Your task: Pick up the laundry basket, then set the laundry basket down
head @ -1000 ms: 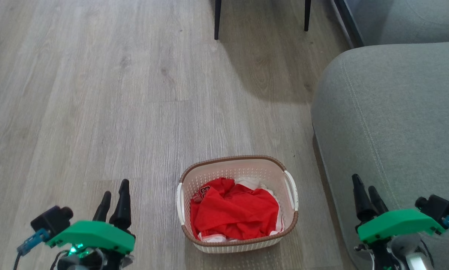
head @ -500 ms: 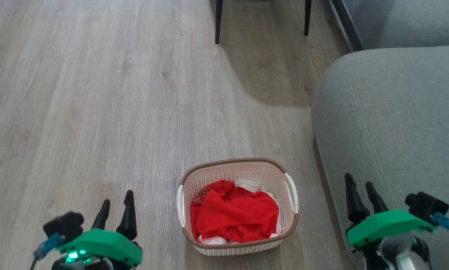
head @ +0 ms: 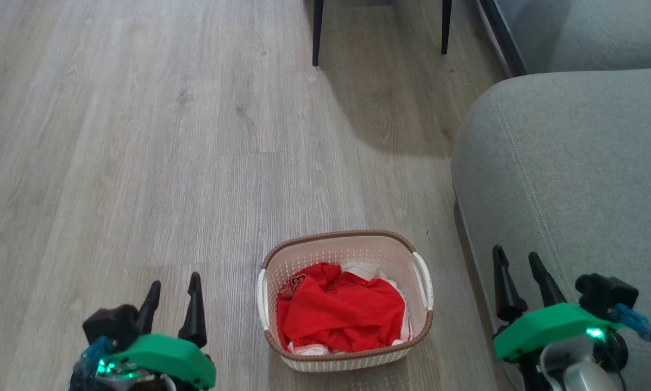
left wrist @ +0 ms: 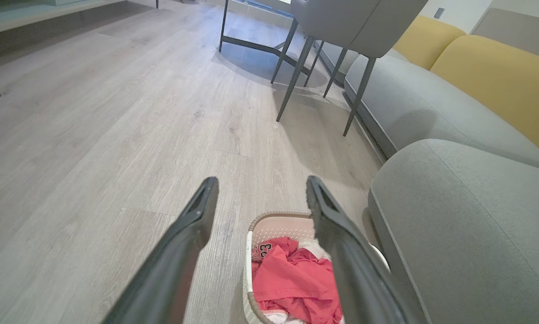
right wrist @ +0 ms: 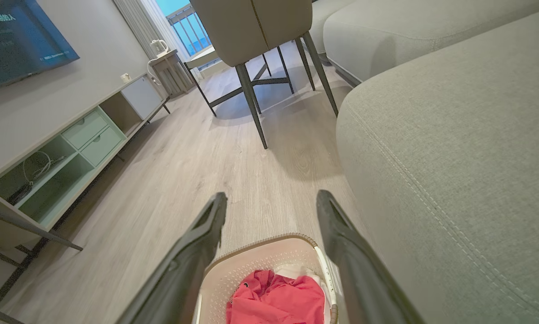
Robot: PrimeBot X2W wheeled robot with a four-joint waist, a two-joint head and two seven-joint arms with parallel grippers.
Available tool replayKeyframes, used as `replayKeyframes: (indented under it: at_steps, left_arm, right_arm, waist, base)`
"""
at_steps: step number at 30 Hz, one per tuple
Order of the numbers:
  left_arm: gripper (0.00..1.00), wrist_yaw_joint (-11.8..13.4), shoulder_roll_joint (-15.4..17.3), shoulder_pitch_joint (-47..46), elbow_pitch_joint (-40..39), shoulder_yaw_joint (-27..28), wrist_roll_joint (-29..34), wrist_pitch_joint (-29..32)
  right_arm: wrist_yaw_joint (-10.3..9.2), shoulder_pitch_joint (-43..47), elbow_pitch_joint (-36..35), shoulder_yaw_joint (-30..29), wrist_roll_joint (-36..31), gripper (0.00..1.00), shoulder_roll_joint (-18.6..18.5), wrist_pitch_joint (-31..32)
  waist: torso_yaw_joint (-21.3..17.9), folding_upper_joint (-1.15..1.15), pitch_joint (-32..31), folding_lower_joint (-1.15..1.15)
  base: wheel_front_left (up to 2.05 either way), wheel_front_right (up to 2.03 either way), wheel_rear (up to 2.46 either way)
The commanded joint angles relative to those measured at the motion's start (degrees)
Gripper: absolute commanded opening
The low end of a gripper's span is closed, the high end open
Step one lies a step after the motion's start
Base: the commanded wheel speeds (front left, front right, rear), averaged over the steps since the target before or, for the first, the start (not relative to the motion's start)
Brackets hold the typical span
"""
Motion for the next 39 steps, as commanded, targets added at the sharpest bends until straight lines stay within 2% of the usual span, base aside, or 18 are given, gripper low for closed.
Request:
replayKeyframes:
  at_steps: [1, 20, 34, 39]
  left_arm:
    - [1.0, 0.59, 1.08, -1.54, -2.19, 1.12, 2.19, -0.93]
    - [1.0, 3.05, 1.73, -0.62, -2.85, -0.85, 14.71, -4.12]
    - [1.0, 3.18, 1.27, 0.36, -2.7, -1.3, 23.79, -6.46]
    - [1.0, 2.79, 0.89, 0.38, -2.29, -0.8, 23.79, -6.48]
  right_arm:
    - [-0.06, -0.64, -2.56, 1.49, -2.16, 1.0, -0.63, -1.08]
    - [-0.07, -0.47, -4.13, 3.69, -15.14, 1.0, -0.77, -4.26]
    - [-0.08, -0.02, -5.62, 5.17, -24.72, 1.0, -0.87, -6.61]
    - [-0.08, -0.01, -5.62, 5.08, -24.8, 1.0, -0.87, -6.62]
  waist:
    - [0.07, 0.0, -0.02, 0.0]
    - [0.4, 0.0, -0.31, 0.0]
    - [0.34, 0.0, -0.55, 0.0]
    - [0.35, 0.0, -0.46, 0.0]
  base:
    - [0.0, 0.0, 0.0]
    - [0.0, 0.0, 0.0]
    - [0.0, 0.0, 0.0]
    - [0.0, 0.0, 0.0]
